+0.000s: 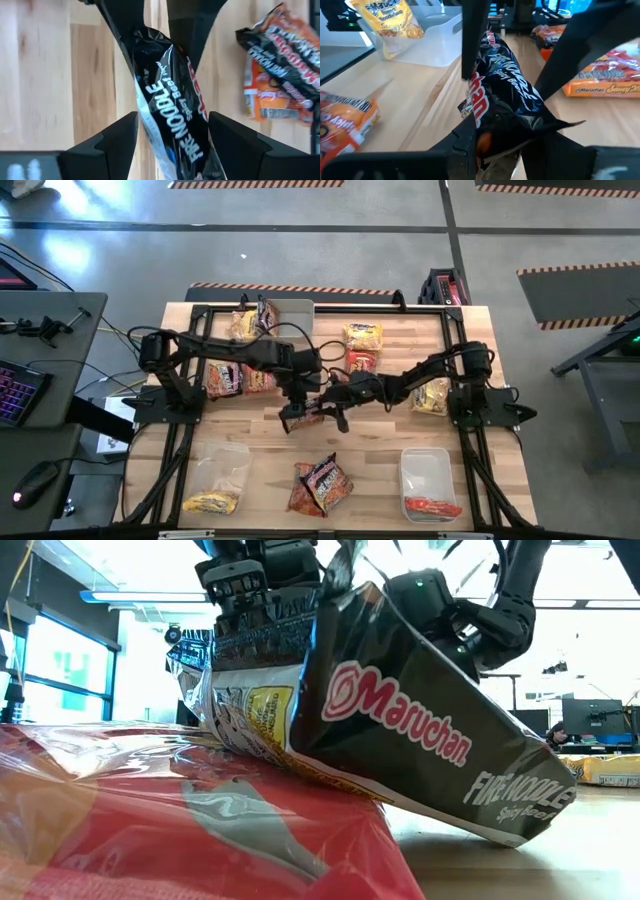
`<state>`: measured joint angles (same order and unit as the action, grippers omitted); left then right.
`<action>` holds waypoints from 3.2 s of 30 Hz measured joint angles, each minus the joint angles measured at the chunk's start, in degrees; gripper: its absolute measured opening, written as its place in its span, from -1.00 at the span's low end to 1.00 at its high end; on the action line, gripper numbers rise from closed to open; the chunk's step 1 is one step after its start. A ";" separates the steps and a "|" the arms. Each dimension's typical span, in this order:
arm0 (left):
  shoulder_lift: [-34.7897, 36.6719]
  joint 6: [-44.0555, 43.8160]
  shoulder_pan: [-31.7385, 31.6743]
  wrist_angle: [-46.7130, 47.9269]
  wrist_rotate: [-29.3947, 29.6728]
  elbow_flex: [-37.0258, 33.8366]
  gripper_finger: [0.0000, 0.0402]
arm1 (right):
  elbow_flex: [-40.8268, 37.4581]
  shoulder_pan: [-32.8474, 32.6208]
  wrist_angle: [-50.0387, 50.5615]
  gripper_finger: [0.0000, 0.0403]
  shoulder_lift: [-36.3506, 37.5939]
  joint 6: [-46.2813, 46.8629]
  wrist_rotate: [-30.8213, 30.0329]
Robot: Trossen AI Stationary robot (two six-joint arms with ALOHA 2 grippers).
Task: Sort Maruchan noodles
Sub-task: Put the middle black noodle pack into the gray bin
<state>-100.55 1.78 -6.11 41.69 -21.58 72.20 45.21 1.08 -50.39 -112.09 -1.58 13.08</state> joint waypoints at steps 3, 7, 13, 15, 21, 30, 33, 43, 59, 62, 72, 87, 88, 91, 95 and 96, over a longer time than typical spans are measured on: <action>0.00 0.29 0.25 1.70 0.86 0.00 0.15 | 0.96 0.45 1.13 -0.55 0.02 -0.42 0.00; 0.00 0.35 0.31 4.38 2.08 0.00 0.09 | 1.34 0.92 0.96 -0.55 0.02 -0.54 0.00; 0.00 0.43 0.27 4.96 4.32 0.00 -0.20 | 1.34 1.21 0.89 -0.55 0.02 -1.48 -1.43; 0.00 1.00 0.10 5.00 4.62 0.00 -0.34 | 1.34 1.18 0.89 -0.52 0.04 -1.40 -3.00; 0.04 1.90 -1.18 5.59 4.25 0.00 -0.59 | 1.35 1.24 1.02 -0.29 0.37 0.22 -3.97; 3.37 1.92 -6.53 9.58 4.03 0.02 -0.59 | 1.29 1.31 16.20 -0.07 10.82 -4.99 -13.74; 5.78 0.55 -9.65 9.65 3.76 0.26 -0.59 | 1.25 2.00 25.50 -0.08 16.01 -6.46 -15.78; 4.31 -11.08 -25.33 21.26 15.08 17.54 -0.59 | -0.73 7.90 39.50 -0.54 25.03 -0.36 -19.51; -13.42 -22.66 -41.64 27.19 19.86 32.85 -0.59 | -2.33 9.42 44.27 -0.96 25.59 1.15 -18.49; -15.45 -25.29 -42.03 28.74 23.17 32.92 -0.59 | -2.33 9.42 44.80 -0.99 25.59 1.15 -18.47; -17.07 -33.00 -41.40 28.87 27.77 32.92 -0.59 | -2.33 9.40 45.12 -1.00 25.59 1.13 -18.47; -17.09 -37.11 -39.93 27.01 28.92 29.56 -0.58 | -2.33 9.40 45.39 -1.00 25.59 1.13 -18.22; -17.09 -37.24 -39.95 26.75 28.93 29.11 -0.58 | -2.33 9.40 45.46 -1.00 25.59 1.13 -18.14; -17.09 -37.66 -40.04 26.21 29.66 27.62 -0.58 | -2.33 9.40 45.47 -1.00 25.59 1.13 -17.99; -17.09 -38.26 -40.00 25.95 31.03 26.95 -0.58 | -2.33 9.40 45.46 -1.00 25.59 1.13 -17.99; -17.09 -38.55 -40.00 25.97 31.12 26.95 -0.58 | -2.33 9.40 45.46 -1.00 25.59 1.13 -17.99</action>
<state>-117.64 -36.77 -46.11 67.66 9.53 99.15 42.87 10.48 -4.93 -86.50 -0.45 -4.91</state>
